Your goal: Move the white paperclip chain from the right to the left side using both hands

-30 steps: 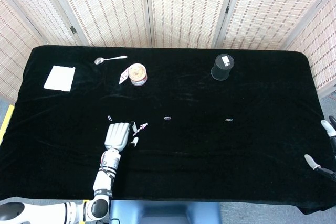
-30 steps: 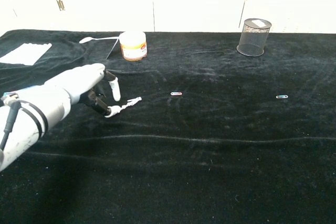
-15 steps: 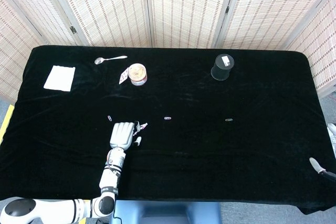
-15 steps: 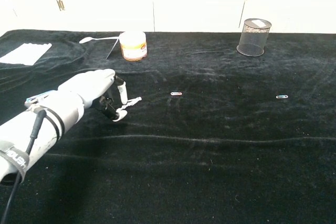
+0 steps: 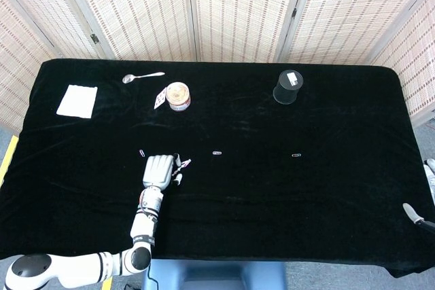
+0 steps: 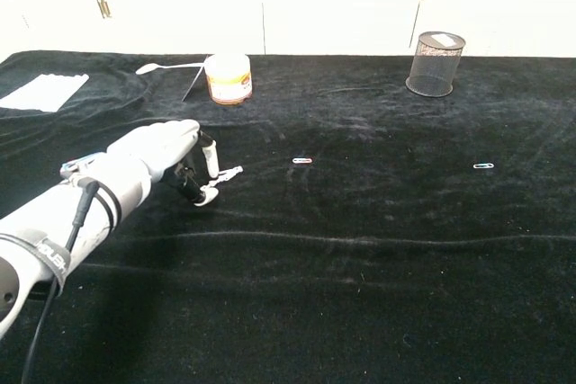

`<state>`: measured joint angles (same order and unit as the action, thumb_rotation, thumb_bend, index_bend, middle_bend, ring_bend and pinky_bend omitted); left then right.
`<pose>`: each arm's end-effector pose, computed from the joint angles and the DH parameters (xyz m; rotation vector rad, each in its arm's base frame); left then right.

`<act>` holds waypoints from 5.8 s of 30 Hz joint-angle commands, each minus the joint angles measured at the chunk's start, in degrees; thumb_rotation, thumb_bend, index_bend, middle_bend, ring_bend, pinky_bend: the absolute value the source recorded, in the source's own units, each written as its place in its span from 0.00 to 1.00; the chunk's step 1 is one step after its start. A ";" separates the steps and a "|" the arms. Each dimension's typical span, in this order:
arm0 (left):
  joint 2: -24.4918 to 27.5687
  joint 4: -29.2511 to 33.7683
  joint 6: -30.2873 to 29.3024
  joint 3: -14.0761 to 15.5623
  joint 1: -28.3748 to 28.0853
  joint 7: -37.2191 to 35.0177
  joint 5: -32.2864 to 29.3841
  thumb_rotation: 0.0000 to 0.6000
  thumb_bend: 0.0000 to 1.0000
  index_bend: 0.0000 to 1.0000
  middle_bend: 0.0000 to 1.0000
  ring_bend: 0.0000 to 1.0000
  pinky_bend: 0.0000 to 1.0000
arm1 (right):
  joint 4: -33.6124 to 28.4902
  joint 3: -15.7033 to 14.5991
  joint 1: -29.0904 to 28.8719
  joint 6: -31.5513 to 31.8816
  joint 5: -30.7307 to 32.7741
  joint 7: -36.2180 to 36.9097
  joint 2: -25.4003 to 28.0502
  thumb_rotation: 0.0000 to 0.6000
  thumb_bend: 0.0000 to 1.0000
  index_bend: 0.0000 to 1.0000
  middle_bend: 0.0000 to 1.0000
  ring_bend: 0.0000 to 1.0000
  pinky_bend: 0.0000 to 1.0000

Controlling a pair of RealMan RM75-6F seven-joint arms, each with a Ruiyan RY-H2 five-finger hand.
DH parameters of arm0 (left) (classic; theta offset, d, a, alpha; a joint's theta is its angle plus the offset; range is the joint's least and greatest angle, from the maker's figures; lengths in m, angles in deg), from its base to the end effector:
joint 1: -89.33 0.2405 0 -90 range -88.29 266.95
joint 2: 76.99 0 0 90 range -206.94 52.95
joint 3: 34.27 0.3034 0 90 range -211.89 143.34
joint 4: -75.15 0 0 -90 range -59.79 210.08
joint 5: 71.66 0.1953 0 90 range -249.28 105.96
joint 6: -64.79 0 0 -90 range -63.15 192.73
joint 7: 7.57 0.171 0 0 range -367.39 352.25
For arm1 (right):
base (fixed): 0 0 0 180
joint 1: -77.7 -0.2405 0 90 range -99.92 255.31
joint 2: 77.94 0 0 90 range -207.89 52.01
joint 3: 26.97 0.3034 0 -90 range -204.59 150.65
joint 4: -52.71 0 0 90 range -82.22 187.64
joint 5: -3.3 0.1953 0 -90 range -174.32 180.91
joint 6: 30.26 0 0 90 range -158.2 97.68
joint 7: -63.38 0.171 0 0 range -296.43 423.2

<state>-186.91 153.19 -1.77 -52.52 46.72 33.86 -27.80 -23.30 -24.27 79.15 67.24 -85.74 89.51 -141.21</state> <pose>-0.1575 0.3848 -0.0962 -1.5906 -1.1079 -0.7843 -0.3867 -0.1675 0.2550 1.2371 -0.8813 1.1240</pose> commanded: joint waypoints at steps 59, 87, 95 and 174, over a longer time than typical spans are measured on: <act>1.87 -2.89 2.31 0.81 -1.62 -2.31 -4.80 1.00 0.61 0.71 1.00 1.00 1.00 | -0.14 1.31 -0.77 -3.91 0.21 -1.33 -0.10 1.00 0.25 0.01 0.00 0.00 0.00; 4.07 -0.78 0.77 0.98 0.87 -8.77 0.48 1.00 0.67 0.80 1.00 1.00 1.00 | 2.14 1.87 -1.79 -5.65 0.87 -0.27 -1.11 1.00 0.25 0.02 0.00 0.00 0.00; 4.61 -0.36 0.58 0.82 1.23 -8.83 0.15 1.00 0.67 0.80 1.00 1.00 1.00 | 2.21 1.92 -2.15 -6.25 0.95 -0.28 -1.10 1.00 0.25 0.02 0.00 0.00 0.00; 13.83 0.63 0.22 -1.75 6.22 -19.13 0.45 1.00 0.68 0.80 1.00 1.00 1.00 | 2.14 2.30 -5.23 -11.45 2.67 -3.55 -2.00 1.00 0.25 0.02 0.00 0.00 0.00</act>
<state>-173.07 153.89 -1.62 -54.28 52.95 14.79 -27.31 -21.16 -21.98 73.93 55.80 -83.08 85.97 -143.21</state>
